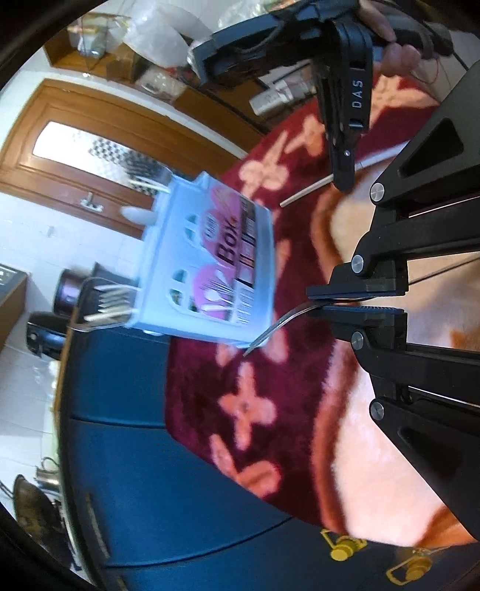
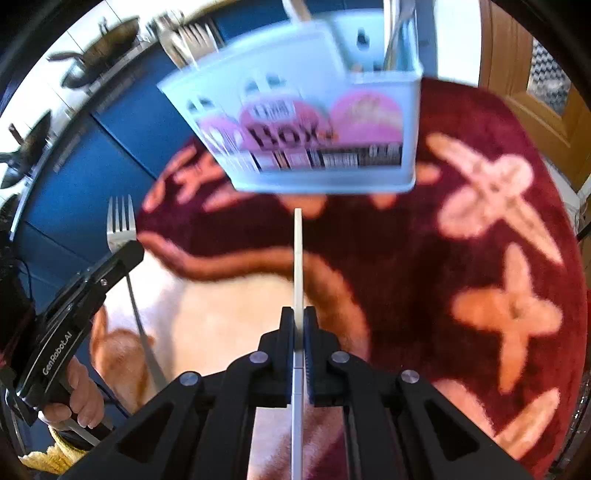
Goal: Organize utensils
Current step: 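Lift the fork with the left tool while the right tool carries the chopstick above the box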
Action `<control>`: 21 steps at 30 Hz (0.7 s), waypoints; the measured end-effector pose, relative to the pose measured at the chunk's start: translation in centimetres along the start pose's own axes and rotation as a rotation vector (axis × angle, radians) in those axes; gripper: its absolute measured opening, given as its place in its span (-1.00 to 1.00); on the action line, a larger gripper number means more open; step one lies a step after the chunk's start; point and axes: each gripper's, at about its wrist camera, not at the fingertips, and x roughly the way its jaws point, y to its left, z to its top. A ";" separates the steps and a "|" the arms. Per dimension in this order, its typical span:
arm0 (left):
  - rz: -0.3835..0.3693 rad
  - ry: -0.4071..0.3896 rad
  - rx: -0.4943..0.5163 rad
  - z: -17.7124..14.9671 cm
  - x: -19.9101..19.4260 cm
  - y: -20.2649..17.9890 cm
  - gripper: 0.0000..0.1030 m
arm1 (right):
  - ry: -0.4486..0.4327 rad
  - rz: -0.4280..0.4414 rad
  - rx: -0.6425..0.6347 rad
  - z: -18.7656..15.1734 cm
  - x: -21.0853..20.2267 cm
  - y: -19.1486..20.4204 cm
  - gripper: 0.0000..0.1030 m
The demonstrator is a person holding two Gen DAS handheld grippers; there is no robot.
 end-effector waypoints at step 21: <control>-0.004 -0.210 0.052 7.6 -3.5 -2.8 -0.98 | -0.523 -0.038 -0.021 3.8 -9.5 -0.3 -0.88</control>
